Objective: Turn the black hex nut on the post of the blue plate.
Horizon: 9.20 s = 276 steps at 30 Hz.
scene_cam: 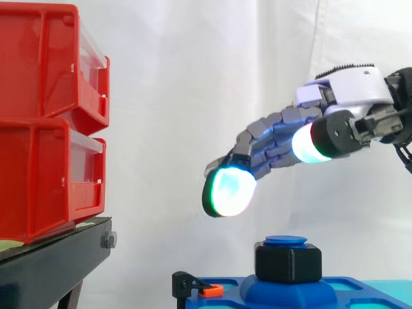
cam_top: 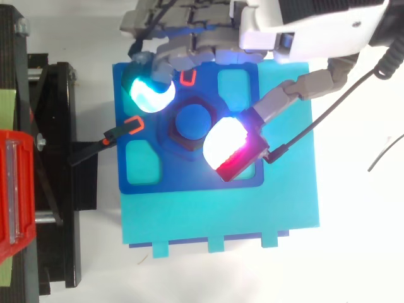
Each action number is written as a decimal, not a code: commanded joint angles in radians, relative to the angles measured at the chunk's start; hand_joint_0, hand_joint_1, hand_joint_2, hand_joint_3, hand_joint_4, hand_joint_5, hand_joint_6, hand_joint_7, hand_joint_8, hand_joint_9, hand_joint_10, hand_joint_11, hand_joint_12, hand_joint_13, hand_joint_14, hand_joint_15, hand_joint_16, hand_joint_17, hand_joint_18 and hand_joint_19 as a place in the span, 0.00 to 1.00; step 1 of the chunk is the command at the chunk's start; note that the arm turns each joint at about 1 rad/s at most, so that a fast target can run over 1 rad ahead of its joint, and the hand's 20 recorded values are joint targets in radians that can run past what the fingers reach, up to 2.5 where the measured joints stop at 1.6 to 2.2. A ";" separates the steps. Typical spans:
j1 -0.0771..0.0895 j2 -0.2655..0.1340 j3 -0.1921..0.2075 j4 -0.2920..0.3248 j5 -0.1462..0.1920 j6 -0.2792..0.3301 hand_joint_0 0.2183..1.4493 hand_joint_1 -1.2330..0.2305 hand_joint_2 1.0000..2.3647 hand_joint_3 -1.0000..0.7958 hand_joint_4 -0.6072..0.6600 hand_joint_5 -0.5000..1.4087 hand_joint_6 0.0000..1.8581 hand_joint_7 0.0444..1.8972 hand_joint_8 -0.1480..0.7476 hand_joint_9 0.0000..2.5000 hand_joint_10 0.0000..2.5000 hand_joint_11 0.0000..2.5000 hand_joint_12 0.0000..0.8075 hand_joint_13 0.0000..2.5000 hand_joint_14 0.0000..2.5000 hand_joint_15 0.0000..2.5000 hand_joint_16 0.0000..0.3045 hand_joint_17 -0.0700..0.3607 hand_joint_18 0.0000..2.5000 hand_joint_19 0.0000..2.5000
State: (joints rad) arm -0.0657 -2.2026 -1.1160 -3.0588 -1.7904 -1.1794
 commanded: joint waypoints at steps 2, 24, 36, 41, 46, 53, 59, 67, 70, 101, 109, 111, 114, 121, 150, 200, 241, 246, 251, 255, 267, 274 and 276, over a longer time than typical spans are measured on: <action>0.011 0.000 0.005 -0.001 0.023 -0.003 0.20 0.60 0.00 0.28 0.64 0.16 0.27 0.41 0.43 0.09 0.00 0.00 0.44 0.08 0.00 0.00 0.17 0.43 0.00 0.00; 0.084 0.000 0.005 -0.061 0.112 -0.143 0.20 0.60 0.00 0.28 0.64 0.16 0.27 0.41 0.43 0.09 0.00 0.00 0.44 0.08 0.00 0.00 0.17 0.43 0.00 0.00; 0.101 0.000 -0.047 -0.032 0.143 -0.151 0.20 0.60 0.00 0.28 0.64 0.16 0.27 0.41 0.43 0.09 0.00 0.00 0.44 0.08 0.00 0.00 0.17 0.43 0.00 0.00; 0.103 0.000 -0.048 -0.032 0.141 -0.149 0.21 0.60 0.00 0.28 0.64 0.16 0.27 0.41 0.44 0.09 0.00 0.00 0.44 0.08 0.00 0.00 0.17 0.43 0.00 0.00; 0.103 0.000 -0.048 -0.032 0.141 -0.151 0.20 0.60 0.00 0.28 0.64 0.16 0.27 0.41 0.43 0.09 0.00 0.00 0.44 0.08 0.00 0.00 0.17 0.43 0.00 0.00; 0.103 0.000 -0.048 -0.032 0.141 -0.152 0.21 0.60 0.00 0.28 0.64 0.16 0.27 0.41 0.43 0.09 0.00 0.00 0.44 0.08 0.00 0.00 0.17 0.43 0.00 0.00; 0.103 0.000 -0.048 -0.020 0.141 -0.154 0.20 0.60 0.00 0.28 0.64 0.16 0.27 0.41 0.43 0.09 0.00 0.00 0.44 0.08 0.00 0.00 0.17 0.43 0.00 0.00; 0.103 0.000 -0.050 -0.008 0.141 -0.166 0.20 0.60 0.00 0.28 0.64 0.16 0.27 0.41 0.43 0.09 0.00 0.00 0.44 0.08 0.00 0.00 0.17 0.43 0.00 0.00; 0.103 0.000 -0.051 -0.008 0.141 -0.166 0.20 0.60 0.00 0.28 0.64 0.16 0.27 0.41 0.43 0.09 0.00 0.00 0.44 0.08 0.00 0.00 0.17 0.43 0.00 0.00; 0.090 0.000 -0.087 0.034 0.137 -0.166 0.21 0.60 0.00 0.28 0.64 0.16 0.27 0.41 0.43 0.09 0.00 0.00 0.44 0.08 0.00 0.00 0.17 0.43 0.00 0.00; 0.087 0.000 -0.087 0.032 0.135 -0.169 0.21 0.60 0.00 0.28 0.64 0.16 0.27 0.41 0.43 0.09 0.00 0.00 0.44 0.08 0.00 0.01 0.17 0.43 0.00 0.01; 0.084 0.000 -0.087 0.031 0.132 -0.169 0.21 0.60 0.00 0.28 0.64 0.16 0.27 0.41 0.43 0.09 0.00 0.00 0.44 0.08 0.00 0.01 0.17 0.43 0.00 0.01; 0.083 0.000 -0.087 0.031 0.129 -0.169 0.21 0.60 0.00 0.28 0.64 0.16 0.27 0.41 0.43 0.09 0.00 0.00 0.43 0.08 0.00 0.01 0.17 0.43 0.00 0.01; 0.075 -0.002 -0.087 0.032 0.121 -0.169 0.21 0.60 0.00 0.28 0.64 0.16 0.27 0.41 0.43 0.10 0.00 0.00 0.43 0.08 0.00 0.01 0.17 0.43 0.00 0.01; 0.037 0.000 -0.087 0.045 0.062 -0.169 0.21 0.60 0.00 0.28 0.64 0.16 0.27 0.41 0.44 0.10 0.00 0.00 0.43 0.08 0.00 0.01 0.16 0.42 0.00 0.01; 0.084 0.000 -0.087 0.081 0.105 -0.172 0.23 0.30 0.00 0.28 0.58 0.13 0.27 0.43 0.38 0.05 0.00 0.00 0.42 0.03 0.00 0.00 0.16 0.42 0.00 0.01; 0.101 -0.003 -0.087 0.092 0.121 -0.241 0.26 0.27 0.00 0.28 0.60 0.15 0.27 0.49 0.38 0.07 0.00 0.00 0.41 0.05 0.00 0.00 0.16 0.41 0.00 0.00; 0.101 -0.006 -0.088 0.092 0.121 -0.244 0.26 0.28 0.00 0.28 0.60 0.15 0.27 0.49 0.38 0.07 0.00 0.00 0.41 0.05 0.00 0.00 0.16 0.41 0.00 0.00; 0.099 -0.032 -0.090 0.098 0.121 -0.243 0.26 0.29 0.00 0.28 0.61 0.15 0.27 0.49 0.39 0.07 0.00 0.00 0.41 0.05 0.00 0.00 0.16 0.41 0.00 0.00; 0.101 -0.032 -0.088 0.094 0.121 -0.241 0.26 0.30 0.00 0.28 0.61 0.15 0.27 0.49 0.39 0.07 0.00 0.00 0.41 0.05 0.00 0.00 0.15 0.41 0.00 0.00; 0.101 -0.031 -0.087 0.095 0.117 -0.241 0.26 0.33 0.00 0.28 0.61 0.15 0.27 0.49 0.39 0.08 0.00 0.00 0.41 0.05 0.00 0.00 0.15 0.41 0.00 0.00; 0.101 -0.031 -0.062 0.091 0.109 -0.246 0.25 0.33 0.00 0.28 0.62 0.15 0.27 0.49 0.40 0.08 0.00 0.00 0.42 0.06 0.00 0.00 0.15 0.41 0.00 0.00; 0.101 -0.031 -0.058 0.086 0.103 -0.258 0.25 0.33 0.00 0.28 0.62 0.15 0.27 0.49 0.40 0.08 0.00 0.00 0.42 0.06 0.00 0.00 0.15 0.41 0.00 0.00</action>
State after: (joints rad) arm 0.0354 -2.2340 -1.1809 -2.9686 -1.6819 -1.4271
